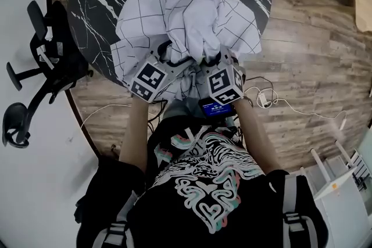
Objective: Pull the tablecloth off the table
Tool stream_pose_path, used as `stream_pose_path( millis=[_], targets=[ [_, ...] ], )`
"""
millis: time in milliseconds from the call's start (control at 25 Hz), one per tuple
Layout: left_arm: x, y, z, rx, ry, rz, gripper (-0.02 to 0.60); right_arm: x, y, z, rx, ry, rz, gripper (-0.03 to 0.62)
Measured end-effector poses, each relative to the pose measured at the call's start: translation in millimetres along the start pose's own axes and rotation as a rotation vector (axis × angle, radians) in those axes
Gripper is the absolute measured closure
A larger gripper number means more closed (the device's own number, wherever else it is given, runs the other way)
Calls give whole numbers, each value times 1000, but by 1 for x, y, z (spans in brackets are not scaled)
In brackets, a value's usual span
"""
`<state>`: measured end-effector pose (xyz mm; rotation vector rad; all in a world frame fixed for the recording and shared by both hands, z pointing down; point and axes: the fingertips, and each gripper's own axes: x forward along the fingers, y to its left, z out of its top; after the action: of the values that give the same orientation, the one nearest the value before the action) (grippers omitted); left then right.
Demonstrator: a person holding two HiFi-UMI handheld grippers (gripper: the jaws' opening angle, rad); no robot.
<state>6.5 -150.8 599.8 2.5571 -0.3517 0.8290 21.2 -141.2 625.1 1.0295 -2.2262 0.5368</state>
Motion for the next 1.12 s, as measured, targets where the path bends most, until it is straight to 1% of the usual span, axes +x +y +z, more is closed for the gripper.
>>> stream_pose_path(
  millis=[360, 1120],
  targets=[
    [-14, -13, 23, 73, -30, 9, 239, -20, 2, 17, 22, -71, -31, 450],
    [-41, -40, 56, 178, -87, 52, 241, -58, 9, 47, 20, -167, -110, 456]
  ],
)
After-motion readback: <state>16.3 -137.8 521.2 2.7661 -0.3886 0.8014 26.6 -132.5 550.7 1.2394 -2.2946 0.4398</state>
